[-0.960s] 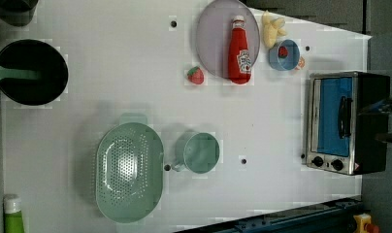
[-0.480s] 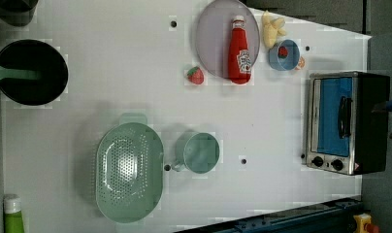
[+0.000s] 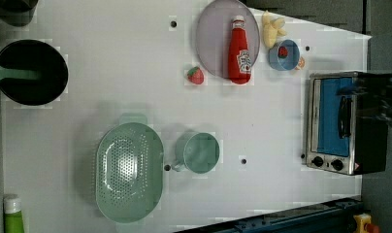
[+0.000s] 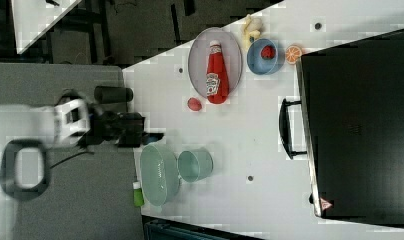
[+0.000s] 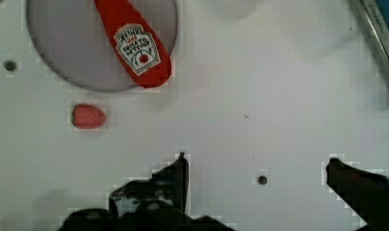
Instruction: Pick ketchup from plate and place it on table.
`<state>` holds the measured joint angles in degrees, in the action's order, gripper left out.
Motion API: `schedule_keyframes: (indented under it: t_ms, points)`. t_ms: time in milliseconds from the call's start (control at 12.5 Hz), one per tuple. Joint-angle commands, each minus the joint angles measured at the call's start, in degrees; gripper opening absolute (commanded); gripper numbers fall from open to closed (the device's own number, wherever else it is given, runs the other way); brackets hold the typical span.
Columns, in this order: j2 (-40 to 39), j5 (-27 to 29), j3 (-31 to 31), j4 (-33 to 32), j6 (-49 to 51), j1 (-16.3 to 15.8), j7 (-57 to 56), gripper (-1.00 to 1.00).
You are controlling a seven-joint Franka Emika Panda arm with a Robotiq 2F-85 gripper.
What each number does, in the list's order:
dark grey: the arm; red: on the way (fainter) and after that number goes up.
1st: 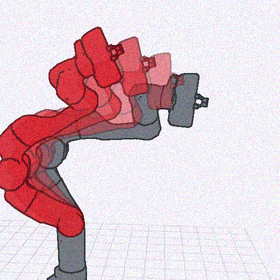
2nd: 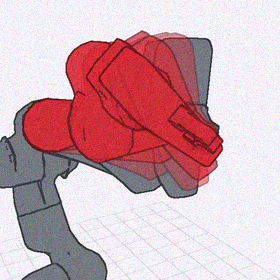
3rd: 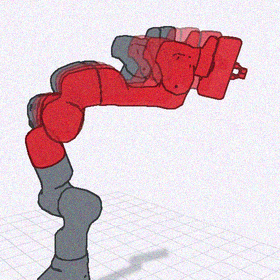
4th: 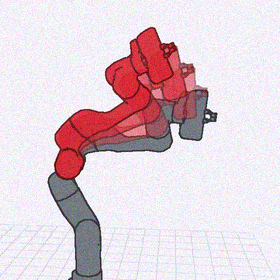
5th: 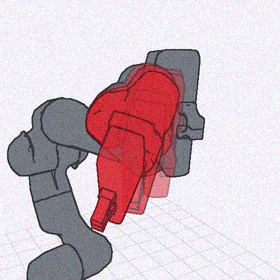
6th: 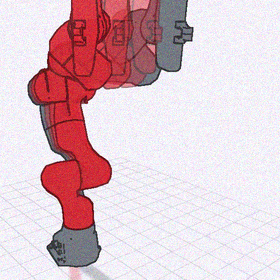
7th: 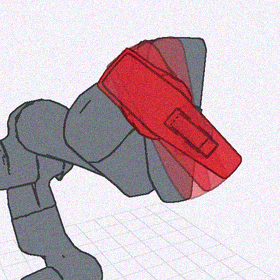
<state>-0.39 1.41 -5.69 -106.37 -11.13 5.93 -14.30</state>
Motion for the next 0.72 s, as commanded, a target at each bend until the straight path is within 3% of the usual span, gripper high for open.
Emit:
schedule_keyframes:
  t_ms: [80,720]
  points:
    - [-3.67,-0.07,-1.0,0.58,-2.45,-0.5,-5.76,1.0]
    - [-17.88,-0.73,-2.33,3.01,-15.9,-2.13,-12.82,1.0]
